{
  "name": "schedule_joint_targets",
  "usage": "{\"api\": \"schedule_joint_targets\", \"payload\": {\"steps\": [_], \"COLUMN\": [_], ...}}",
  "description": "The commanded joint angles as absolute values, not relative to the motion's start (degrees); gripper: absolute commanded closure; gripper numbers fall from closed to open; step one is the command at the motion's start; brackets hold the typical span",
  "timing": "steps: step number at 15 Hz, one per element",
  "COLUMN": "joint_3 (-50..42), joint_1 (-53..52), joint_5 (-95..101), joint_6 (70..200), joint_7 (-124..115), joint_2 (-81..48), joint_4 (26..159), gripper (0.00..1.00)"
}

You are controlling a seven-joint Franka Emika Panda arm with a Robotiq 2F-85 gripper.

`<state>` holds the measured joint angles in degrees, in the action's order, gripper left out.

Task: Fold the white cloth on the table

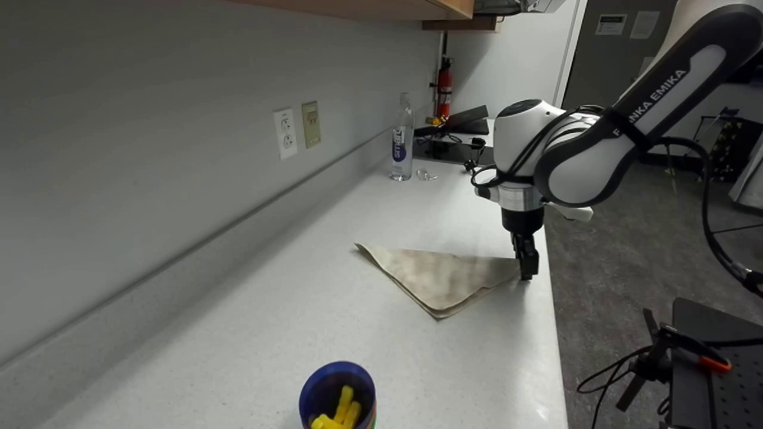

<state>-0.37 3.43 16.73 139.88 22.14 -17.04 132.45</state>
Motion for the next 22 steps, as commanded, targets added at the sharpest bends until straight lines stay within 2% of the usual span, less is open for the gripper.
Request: {"api": "schedule_joint_targets", "payload": {"steps": [1, 3, 4, 12, 22], "joint_3": [-0.59, -0.73, -0.75, -2.49, -2.43], "joint_1": [3.21, 3.02, 2.99, 2.44, 2.33], "joint_5": [17.97, 18.61, 18.86, 23.95, 29.90], "joint_6": [141.46, 141.43, 141.26, 135.82, 123.24], "joint_7": [22.74, 22.45, 22.47, 20.61, 21.67], "joint_2": [-16.84, -16.62, -16.52, -16.28, -9.80], "joint_4": [133.23, 133.21, 133.18, 134.03, 137.83], "gripper": [0.81, 0.97, 1.00, 0.99, 0.99]}}
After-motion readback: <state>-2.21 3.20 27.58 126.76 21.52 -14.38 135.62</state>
